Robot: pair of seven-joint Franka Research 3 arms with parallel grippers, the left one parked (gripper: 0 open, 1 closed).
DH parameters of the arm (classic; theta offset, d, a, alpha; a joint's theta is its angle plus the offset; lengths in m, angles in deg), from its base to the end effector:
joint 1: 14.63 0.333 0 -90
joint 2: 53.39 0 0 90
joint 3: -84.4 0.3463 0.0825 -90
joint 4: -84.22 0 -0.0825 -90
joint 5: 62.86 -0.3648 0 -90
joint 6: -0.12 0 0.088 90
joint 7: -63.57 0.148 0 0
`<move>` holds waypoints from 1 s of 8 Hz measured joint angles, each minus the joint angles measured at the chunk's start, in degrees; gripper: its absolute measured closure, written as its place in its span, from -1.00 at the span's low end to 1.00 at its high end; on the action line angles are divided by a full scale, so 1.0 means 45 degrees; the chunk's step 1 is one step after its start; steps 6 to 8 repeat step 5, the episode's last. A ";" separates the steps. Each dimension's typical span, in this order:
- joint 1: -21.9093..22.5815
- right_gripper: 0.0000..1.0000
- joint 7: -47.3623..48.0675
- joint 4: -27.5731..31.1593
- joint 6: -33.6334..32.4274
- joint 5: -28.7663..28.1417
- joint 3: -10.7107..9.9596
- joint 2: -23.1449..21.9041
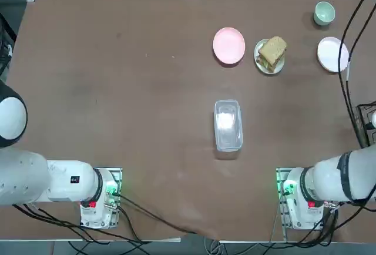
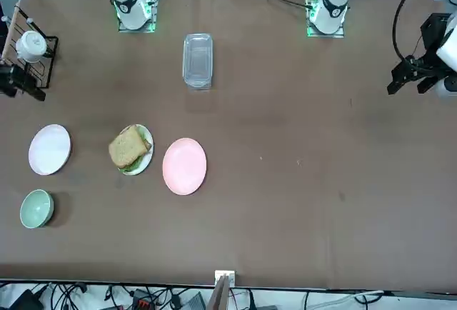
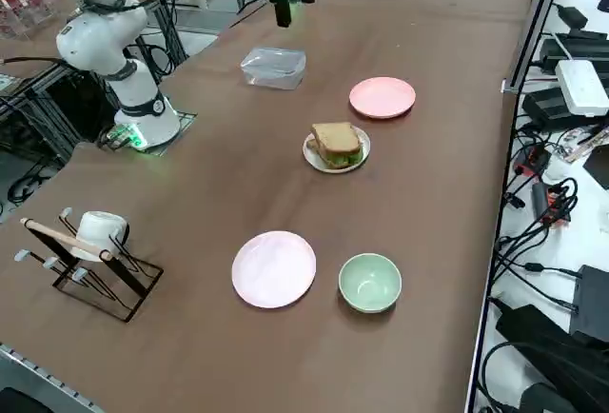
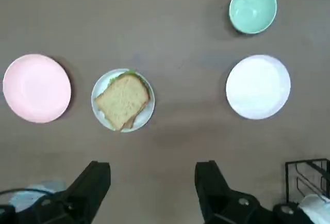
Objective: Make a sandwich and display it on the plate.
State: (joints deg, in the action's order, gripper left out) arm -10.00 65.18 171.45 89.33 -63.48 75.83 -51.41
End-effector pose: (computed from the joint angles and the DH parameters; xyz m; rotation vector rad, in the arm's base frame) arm 0.5449 -0.0344 0.6160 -3.1323 0.1514 -0.0008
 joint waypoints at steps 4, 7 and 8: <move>0.1293 -1.00 -0.0001 0.1748 0.0034 -0.0001 -0.0747 -0.1881; 0.1325 -1.00 -0.0001 0.1764 0.0045 -0.0001 -0.0781 -0.1917; 0.1325 -1.00 -0.0001 0.1764 0.0045 -0.0001 -0.0781 -0.1917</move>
